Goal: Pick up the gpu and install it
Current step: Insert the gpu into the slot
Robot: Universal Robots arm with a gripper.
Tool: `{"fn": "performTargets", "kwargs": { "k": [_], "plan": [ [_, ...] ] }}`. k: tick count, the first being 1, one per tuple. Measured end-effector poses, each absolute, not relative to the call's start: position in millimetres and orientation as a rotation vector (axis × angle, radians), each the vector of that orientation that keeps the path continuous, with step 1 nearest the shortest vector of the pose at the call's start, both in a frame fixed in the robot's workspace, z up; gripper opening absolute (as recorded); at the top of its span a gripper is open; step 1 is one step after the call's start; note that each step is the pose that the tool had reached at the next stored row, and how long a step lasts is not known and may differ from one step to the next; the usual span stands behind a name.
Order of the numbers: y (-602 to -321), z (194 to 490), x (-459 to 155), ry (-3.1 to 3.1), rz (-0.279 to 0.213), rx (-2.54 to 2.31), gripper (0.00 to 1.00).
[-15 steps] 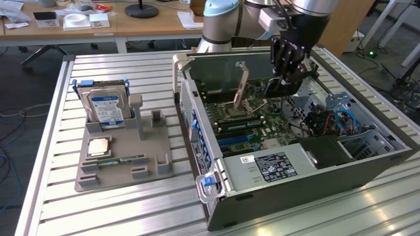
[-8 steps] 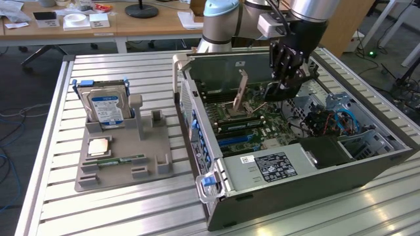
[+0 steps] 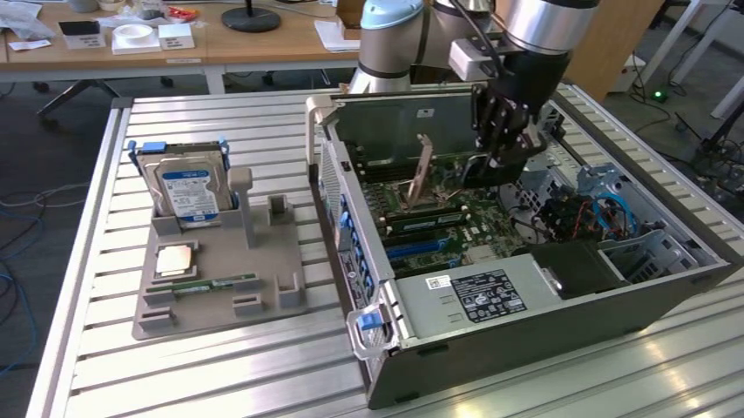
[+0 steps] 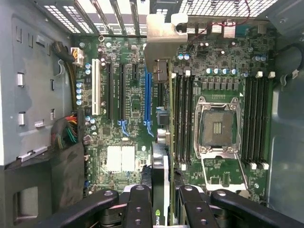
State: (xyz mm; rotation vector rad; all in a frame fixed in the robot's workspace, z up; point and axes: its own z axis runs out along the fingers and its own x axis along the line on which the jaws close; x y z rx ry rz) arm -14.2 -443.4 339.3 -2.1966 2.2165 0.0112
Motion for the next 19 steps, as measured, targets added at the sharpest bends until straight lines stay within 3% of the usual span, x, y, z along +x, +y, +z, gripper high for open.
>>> {"fn": "performTargets", "kwargs": {
  "k": [19],
  "plan": [
    [-444.0,310.7,-24.9,2.217,0.011,-2.196,0.27]
  ]
}}
